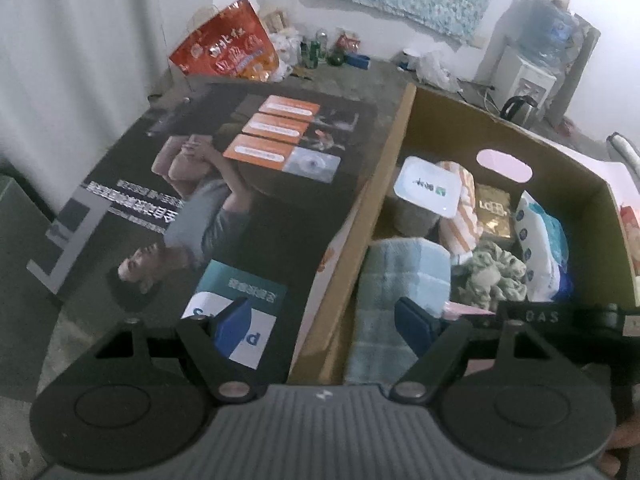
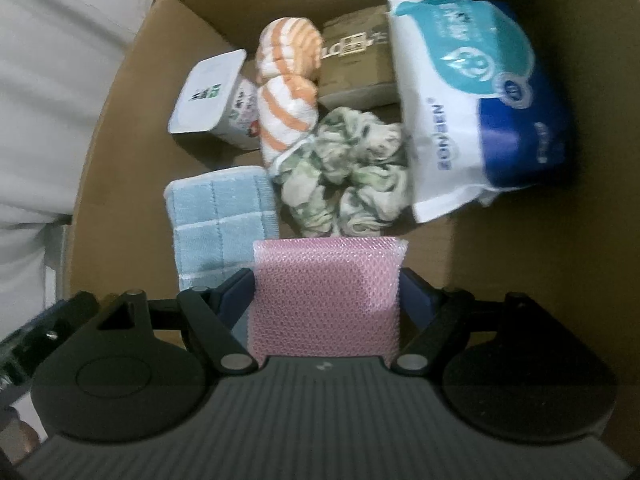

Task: Organize soft objects
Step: 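Open both tools to release the towel and sponge in the box, then move both tools back over the bed beside the white plastic bag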

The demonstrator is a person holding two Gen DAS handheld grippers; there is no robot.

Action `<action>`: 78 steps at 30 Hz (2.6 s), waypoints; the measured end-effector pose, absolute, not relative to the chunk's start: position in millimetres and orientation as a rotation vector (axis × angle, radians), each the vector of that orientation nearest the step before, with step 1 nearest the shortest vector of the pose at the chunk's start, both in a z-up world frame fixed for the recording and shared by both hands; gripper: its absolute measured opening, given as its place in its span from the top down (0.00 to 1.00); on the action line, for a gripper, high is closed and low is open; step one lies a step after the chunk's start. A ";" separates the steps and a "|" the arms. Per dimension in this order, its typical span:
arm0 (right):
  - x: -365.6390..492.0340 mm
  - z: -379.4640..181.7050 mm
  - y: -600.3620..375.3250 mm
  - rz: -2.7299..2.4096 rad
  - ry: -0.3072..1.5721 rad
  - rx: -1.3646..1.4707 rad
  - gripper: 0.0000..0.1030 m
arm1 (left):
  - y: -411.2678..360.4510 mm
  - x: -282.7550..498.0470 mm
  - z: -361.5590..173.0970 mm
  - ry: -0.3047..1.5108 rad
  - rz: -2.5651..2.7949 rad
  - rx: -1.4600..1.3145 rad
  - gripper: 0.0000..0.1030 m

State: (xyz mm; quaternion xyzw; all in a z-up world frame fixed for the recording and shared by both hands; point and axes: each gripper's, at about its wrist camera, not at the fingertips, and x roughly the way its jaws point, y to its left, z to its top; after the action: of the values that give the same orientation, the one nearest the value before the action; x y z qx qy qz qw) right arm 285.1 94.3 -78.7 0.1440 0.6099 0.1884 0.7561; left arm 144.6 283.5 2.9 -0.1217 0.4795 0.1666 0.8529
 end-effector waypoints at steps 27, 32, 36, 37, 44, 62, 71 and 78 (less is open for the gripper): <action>255.6 -16.2 74.4 0.515 1.151 0.174 0.32 | 278.6 132.7 10.1 0.990 0.331 -0.280 0.22; 237.7 18.8 34.1 0.605 1.045 0.242 0.29 | 266.8 114.2 31.0 0.922 0.312 -0.248 0.22; 218.1 45.3 -18.0 0.635 0.954 0.302 0.25 | 247.1 93.3 49.0 0.866 0.248 -0.224 0.19; 212.2 51.0 -32.5 0.637 0.928 0.319 0.24 | 239.3 86.8 53.3 0.846 0.226 -0.217 0.18; 161.7 70.0 -133.3 0.584 0.774 0.449 0.19 | 177.5 57.0 63.3 0.752 0.100 -0.180 0.13; 77.2 -33.7 -267.4 0.349 0.797 0.720 0.17 | 31.1 82.4 -15.4 0.970 -0.332 -0.220 0.12; 81.2 -53.4 -280.7 0.353 0.834 0.787 0.16 | 16.5 83.3 -21.5 0.993 -0.267 -0.185 0.11; 88.9 -66.8 -281.1 0.366 0.857 0.796 0.16 | 12.4 83.6 -18.6 1.002 -0.236 -0.192 0.09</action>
State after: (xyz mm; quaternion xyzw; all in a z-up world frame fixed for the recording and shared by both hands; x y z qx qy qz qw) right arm 88.9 -281.1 -66.8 0.3736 0.4022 0.1719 0.8180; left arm 83.6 12.4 -18.6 -0.0916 0.4786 -0.1126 0.8660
